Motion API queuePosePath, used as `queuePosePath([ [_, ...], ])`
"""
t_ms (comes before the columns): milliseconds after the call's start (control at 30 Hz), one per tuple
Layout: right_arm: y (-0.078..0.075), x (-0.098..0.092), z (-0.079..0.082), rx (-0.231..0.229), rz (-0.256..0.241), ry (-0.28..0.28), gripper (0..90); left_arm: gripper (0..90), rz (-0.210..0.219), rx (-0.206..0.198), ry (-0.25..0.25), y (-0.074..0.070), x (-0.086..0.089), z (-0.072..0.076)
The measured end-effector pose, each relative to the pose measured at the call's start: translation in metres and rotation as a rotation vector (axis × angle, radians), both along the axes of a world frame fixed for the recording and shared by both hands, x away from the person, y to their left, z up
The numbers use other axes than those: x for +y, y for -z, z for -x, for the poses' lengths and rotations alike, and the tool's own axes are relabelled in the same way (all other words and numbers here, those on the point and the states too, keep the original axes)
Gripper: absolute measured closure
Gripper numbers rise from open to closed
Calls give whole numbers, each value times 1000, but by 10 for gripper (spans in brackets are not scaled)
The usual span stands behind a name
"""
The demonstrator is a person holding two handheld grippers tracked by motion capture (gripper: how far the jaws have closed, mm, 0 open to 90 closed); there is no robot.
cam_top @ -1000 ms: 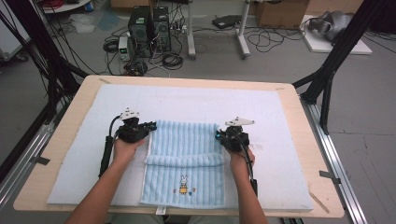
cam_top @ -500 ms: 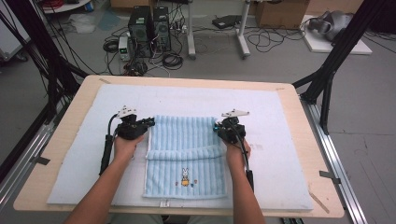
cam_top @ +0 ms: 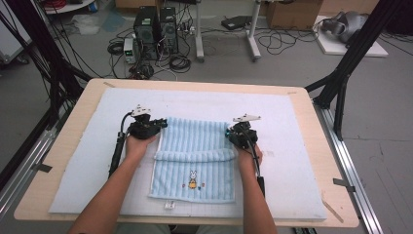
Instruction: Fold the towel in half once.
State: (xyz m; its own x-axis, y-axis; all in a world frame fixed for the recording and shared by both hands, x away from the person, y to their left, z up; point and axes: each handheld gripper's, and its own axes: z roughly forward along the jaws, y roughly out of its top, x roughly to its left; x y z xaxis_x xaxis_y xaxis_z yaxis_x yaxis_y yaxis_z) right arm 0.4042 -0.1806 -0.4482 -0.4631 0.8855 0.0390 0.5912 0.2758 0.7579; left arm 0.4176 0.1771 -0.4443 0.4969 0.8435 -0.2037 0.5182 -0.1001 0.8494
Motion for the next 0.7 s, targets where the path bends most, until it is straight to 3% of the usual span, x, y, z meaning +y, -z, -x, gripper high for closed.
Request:
queuePosePath([
  [67, -2, -4, 2, 18, -49, 29, 604, 561, 29, 38, 10, -2, 6, 2],
  [167, -9, -9, 9, 8, -79, 31, 506, 503, 16, 20, 22, -8, 12, 12],
  [300, -20, -12, 24, -11, -128, -24, 476, 486, 64, 6, 54, -15, 19, 28],
  [467, -31, -14, 45, -26, -136, -104, 477, 421, 103, 11, 127, -13, 20, 50],
  [533, -33, -15, 53, -31, -142, -129, 479, 418, 99, 16, 155, -10, 20, 58],
  [600, -32, -15, 59, -19, -165, -161, 485, 406, 82, 57, 198, -9, 18, 63],
  [700, -26, -11, 68, 0, -163, -211, 509, 439, 72, 46, 215, -5, 16, 72],
])
